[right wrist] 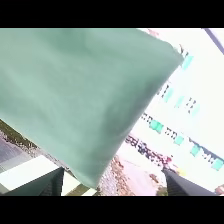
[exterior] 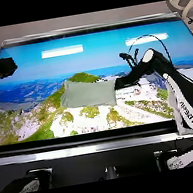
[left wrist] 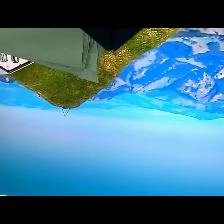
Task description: Fold the shirts.
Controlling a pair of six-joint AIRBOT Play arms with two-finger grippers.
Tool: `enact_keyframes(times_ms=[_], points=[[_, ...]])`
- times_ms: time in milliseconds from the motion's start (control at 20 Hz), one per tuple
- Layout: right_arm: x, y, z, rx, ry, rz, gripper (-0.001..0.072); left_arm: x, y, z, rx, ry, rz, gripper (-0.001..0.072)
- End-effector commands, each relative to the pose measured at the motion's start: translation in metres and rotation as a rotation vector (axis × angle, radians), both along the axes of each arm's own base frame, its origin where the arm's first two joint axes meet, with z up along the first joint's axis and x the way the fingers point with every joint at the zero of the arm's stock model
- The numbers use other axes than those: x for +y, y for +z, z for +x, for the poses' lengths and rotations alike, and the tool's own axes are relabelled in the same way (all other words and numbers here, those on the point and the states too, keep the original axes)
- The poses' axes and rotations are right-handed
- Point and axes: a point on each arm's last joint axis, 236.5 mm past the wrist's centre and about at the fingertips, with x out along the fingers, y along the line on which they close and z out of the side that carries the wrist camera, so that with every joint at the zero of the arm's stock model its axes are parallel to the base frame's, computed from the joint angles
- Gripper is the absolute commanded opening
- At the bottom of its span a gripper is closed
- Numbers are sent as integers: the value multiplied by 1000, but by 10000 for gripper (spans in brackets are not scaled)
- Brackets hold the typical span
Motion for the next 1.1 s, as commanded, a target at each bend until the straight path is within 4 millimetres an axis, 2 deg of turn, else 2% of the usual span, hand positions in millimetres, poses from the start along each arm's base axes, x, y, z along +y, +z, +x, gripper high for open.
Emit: enact_keyframes(times_ms=[0,100,150,250,300,350,400,450,550,600,700,800,850,950,1050], points=[[12,-32,-7,108,-85,89,666,-12,-6,-4,15,-31,4,33],[42,-37,-5,119,-83,180,665,-20,-4,-6,10,-48,3,32],[54,-39,-4,117,-85,203,623,-24,-4,-7,10,-58,3,33],[63,-40,4,91,-109,216,367,-30,-4,-7,9,-71,4,33],[69,-34,8,85,-120,248,9,-32,-4,-8,9,-76,4,33],[71,-19,16,43,-115,299,21,-32,-4,-8,9,-76,4,32],[72,4,26,-29,-76,357,18,-32,-4,-8,9,-76,4,32],[63,33,36,-93,-57,393,18,-32,-4,-8,9,-76,4,33],[20,97,58,-230,-64,391,18,-32,-4,-8,6,-88,17,33],[-13,129,66,-292,-97,361,18,-32,-4,-8,4,-95,24,33],[-94,172,66,-355,-215,223,18,-32,-4,-8,3,-97,26,33],[-173,201,48,-384,-330,93,18,-32,-4,-8,0,-107,37,33],[-203,215,35,-397,-374,57,18,-33,-4,-8,0,-111,39,32],[-257,241,7,-427,-489,15,18,-35,-4,-8,0,-116,39,33],[-298,262,-16,-452,-601,-17,18,-38,-5,-9,2,-125,40,33]])
